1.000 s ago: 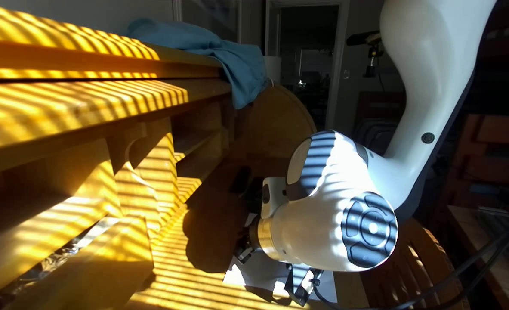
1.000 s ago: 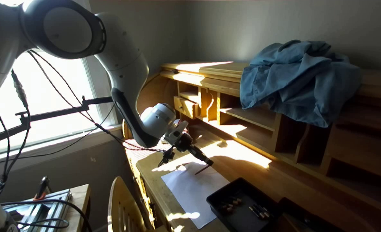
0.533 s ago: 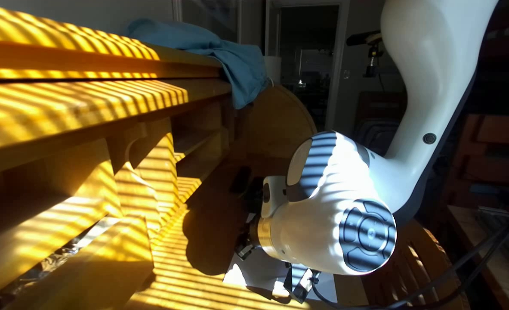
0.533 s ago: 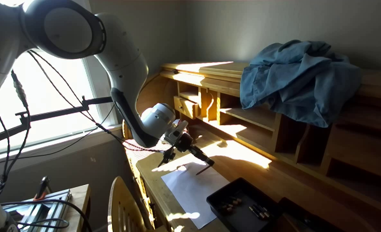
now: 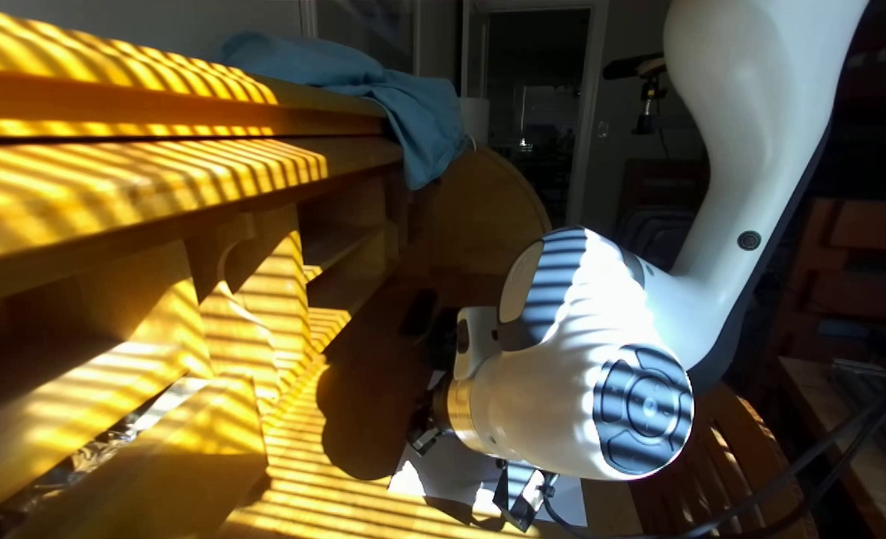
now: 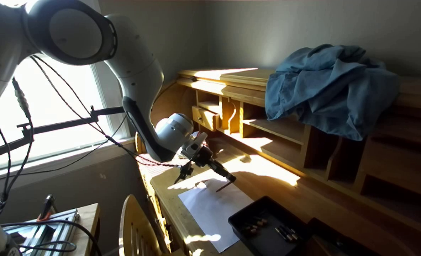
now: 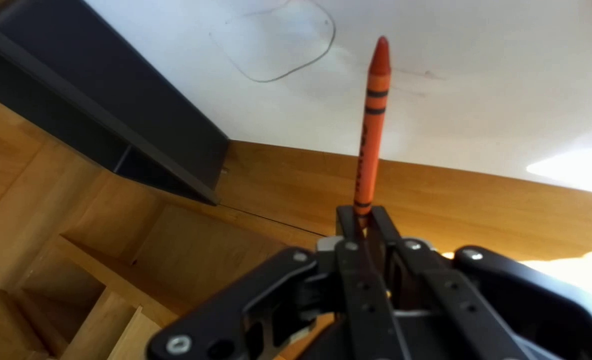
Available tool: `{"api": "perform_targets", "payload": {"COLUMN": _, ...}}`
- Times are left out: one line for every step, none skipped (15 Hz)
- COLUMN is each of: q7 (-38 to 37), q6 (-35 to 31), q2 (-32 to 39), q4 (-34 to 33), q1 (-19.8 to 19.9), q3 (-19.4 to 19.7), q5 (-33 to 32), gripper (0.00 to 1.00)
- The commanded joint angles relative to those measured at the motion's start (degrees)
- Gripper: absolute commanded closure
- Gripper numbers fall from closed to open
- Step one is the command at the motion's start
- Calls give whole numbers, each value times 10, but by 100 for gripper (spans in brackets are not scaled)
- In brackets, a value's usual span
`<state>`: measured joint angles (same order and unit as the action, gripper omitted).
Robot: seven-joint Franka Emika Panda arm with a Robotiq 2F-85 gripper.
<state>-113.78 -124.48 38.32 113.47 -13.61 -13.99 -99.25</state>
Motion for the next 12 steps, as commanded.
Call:
{"api": "perform_targets", "payload": {"q7": -9, "q6": -19, "q2": 2, "q4": -6, "q1": 5, "q3": -2, "q5": -2, "gripper": 98}}
{"api": "perform_targets", "payload": {"q7": -11, "q6": -23, "q2": 2, "q4": -6, "q1": 5, "q3": -2, "q5": -4, "gripper": 98}}
{"api": "perform_targets", "payload": {"q7": -11, "q6": -25, "q2": 2, "q4": -7, "q1": 4, "q3": -1, "q5": -5, "gripper": 98}}
{"api": "perform_targets", "payload": {"q7": -12, "q6": -27, "q2": 2, "q4": -7, "q1": 4, "q3": -1, "q5": -5, "gripper": 98}}
{"api": "perform_targets", "payload": {"q7": -12, "q6": -27, "q2": 2, "q4": -7, "q1": 3, "q3": 0, "q5": -6, "gripper": 98}}
{"api": "perform_targets", "payload": {"q7": -12, "q6": -27, "q2": 2, "q4": -7, "q1": 3, "q3": 0, "q5": -8, "gripper": 98}}
{"api": "perform_targets", "payload": {"q7": -12, "q6": -26, "q2": 2, "q4": -6, "q1": 3, "q3": 1, "q5": -8, "gripper": 98}}
{"api": "perform_targets", "payload": {"q7": -11, "q6": -25, "q2": 2, "q4": -6, "q1": 3, "q3": 1, "q5": -8, "gripper": 98}}
{"api": "perform_targets", "payload": {"q7": -12, "q6": -25, "q2": 3, "q4": -5, "q1": 3, "q3": 1, "q5": -8, "gripper": 98}}
{"api": "perform_targets", "payload": {"q7": -12, "q6": -24, "q2": 3, "q4": -6, "q1": 3, "q3": 2, "q5": -8, "gripper": 98}}
{"api": "perform_targets", "payload": {"q7": -12, "q6": -24, "q2": 4, "q4": -6, "q1": 3, "q3": 2, "q5": -8, "gripper": 98}}
{"api": "perform_targets", "payload": {"q7": -12, "q6": -24, "q2": 5, "q4": -7, "q1": 3, "q3": 2, "q5": -9, "gripper": 98}}
